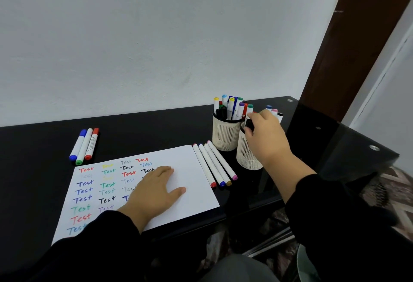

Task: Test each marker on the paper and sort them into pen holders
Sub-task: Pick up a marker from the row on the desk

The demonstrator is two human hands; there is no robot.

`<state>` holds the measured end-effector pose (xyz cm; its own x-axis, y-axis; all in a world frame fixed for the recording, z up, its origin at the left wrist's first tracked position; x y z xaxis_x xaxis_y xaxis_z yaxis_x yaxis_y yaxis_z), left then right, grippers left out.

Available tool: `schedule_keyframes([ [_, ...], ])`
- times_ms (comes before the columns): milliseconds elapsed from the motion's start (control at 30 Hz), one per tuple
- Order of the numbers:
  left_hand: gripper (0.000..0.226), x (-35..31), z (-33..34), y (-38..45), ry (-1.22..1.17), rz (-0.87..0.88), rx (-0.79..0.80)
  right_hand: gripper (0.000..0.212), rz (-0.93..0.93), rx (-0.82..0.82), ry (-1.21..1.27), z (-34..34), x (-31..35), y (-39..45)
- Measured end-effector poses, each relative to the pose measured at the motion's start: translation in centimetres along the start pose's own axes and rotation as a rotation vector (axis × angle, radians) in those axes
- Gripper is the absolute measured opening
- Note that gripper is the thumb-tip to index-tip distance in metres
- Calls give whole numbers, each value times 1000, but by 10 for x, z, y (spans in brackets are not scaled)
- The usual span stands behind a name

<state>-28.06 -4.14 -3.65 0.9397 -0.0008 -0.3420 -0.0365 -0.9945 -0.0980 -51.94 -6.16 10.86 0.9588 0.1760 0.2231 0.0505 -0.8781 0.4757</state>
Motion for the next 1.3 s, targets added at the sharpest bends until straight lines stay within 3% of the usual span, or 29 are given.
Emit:
schedule_keyframes([
  [267,64,19,-17,-4,-155,-81,43,30,-209,31,26,11,60,-13],
  [767,72,172,-65,-40,-172,-456,-80,28,-547,327,177,149,236,3],
  [1167,71,196,-60,-34,-169,-388,-45,64,-847,606,-66,241,334,40],
  [1300,71,199,-58,-34,-172,-384,-47,51,-920,613,-38,250,341,39],
])
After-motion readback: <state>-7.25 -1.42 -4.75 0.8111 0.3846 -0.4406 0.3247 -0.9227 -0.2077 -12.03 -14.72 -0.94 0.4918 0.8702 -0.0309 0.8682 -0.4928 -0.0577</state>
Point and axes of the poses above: each hand's wrist, its own y-axis towards the middle knuckle, its own z-axis out of the palm, x = y × z, the point moved 9 cm from there along y, towards the middle knuckle, and after that the axes turned 6 degrees about -z, right-handed, at the moved point
